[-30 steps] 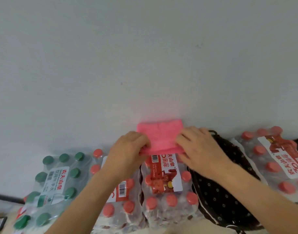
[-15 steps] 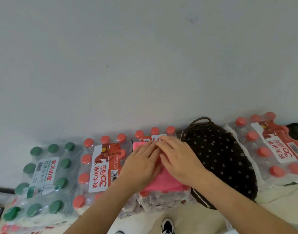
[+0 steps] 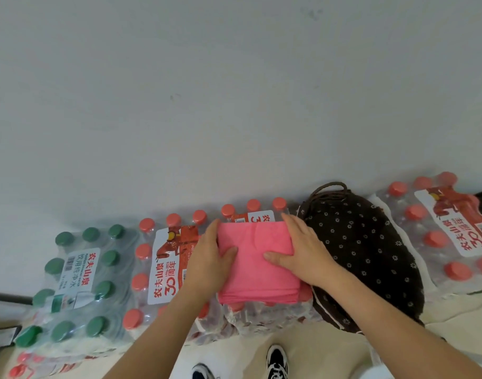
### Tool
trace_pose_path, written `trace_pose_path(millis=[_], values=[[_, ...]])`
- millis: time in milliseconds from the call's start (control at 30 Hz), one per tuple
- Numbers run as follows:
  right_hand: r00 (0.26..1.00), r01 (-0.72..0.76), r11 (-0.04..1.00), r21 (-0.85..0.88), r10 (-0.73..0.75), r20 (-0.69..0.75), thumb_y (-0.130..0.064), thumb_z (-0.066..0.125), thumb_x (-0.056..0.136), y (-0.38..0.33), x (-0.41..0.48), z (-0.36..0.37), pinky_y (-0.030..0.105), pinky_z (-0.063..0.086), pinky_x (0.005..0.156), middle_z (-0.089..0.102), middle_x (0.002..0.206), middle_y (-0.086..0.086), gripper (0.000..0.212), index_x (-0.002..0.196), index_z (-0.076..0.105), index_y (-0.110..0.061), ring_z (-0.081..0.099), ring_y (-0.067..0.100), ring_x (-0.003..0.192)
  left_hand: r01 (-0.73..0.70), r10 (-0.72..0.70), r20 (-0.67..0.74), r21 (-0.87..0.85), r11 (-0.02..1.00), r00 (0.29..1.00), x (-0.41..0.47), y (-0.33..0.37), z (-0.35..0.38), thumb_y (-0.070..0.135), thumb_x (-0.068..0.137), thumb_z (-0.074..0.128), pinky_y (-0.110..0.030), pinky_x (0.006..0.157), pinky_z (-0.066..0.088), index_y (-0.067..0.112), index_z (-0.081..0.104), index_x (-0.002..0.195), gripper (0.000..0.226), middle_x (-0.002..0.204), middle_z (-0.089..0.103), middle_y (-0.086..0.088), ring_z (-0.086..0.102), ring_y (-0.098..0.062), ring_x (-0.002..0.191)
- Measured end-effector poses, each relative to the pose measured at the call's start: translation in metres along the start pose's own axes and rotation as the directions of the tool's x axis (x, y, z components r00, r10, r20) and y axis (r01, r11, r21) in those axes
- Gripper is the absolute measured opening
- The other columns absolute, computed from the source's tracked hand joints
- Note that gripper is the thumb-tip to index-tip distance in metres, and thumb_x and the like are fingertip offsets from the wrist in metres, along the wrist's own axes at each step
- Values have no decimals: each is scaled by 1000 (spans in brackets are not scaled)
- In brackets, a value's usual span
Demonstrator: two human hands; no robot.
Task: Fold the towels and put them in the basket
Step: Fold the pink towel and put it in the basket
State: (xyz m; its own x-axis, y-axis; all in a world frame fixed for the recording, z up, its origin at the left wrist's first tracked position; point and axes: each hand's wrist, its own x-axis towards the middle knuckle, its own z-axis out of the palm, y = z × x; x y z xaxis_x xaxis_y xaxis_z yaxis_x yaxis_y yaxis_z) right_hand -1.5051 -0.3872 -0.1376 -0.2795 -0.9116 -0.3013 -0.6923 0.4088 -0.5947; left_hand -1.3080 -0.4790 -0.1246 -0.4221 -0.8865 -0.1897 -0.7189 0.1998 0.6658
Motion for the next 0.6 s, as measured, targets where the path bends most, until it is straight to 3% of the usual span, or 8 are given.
trace_pose_path(millis=[100,167,233,333,400,500,600], values=[[998,-41,999,27,40,48,-60,72,71,-1,8,-13,46,28,112,22,149,-4,97,148,25,-24,21,20,135,207,-189,103,-212,955,977,9,3,-15,17,76,79,-26,79,50,15,43,137,71,115,62,-2,61,-15,93],[998,-34,999,7,33,48,-50,76,69,-4,12,-19,43,33,108,31,137,-3,78,135,40,-26,26,18,128,228,-184,181,-261,938,966,13,4,-20,8,73,80,-15,64,47,16,57,116,50,98,64,6,62,-7,84],[998,-22,1000,22,20,62,-37,77,68,-9,13,-25,36,38,97,37,123,-4,57,116,48,-27,31,16,116,224,-160,218,-312,923,963,15,7,-23,2,73,78,-17,63,48,19,61,100,36,92,67,7,66,-15,86],[998,1,969,245,-17,63,-13,76,67,-16,13,-40,27,40,71,52,88,-6,29,84,54,-20,47,11,84,105,-63,150,-297,949,987,14,15,-29,-1,76,73,-22,69,52,23,62,95,32,91,69,7,66,-17,89],[998,-14,899,438,-16,64,-4,75,71,-23,10,-57,31,46,65,54,72,-6,27,76,53,-18,50,8,66,1,15,46,-330,944,999,15,27,-37,-3,79,67,-25,73,54,22,63,93,29,87,69,9,66,-12,87],[995,73,867,493,-32,-91,-4,72,78,-38,2,-85,38,57,71,61,77,2,25,80,51,-18,59,14,70,-235,205,-118,-395,888,972,14,54,-54,-10,79,61,-29,68,52,21,61,87,32,81,68,9,63,-10,79],[943,257,883,392,-141,-300,-4,73,75,-48,-15,-97,17,55,73,66,89,-8,32,93,54,-21,64,0,83,-368,292,-231,-455,811,928,8,66,-62,-13,77,64,-32,71,56,24,61,85,38,93,71,8,66,-18,89]])
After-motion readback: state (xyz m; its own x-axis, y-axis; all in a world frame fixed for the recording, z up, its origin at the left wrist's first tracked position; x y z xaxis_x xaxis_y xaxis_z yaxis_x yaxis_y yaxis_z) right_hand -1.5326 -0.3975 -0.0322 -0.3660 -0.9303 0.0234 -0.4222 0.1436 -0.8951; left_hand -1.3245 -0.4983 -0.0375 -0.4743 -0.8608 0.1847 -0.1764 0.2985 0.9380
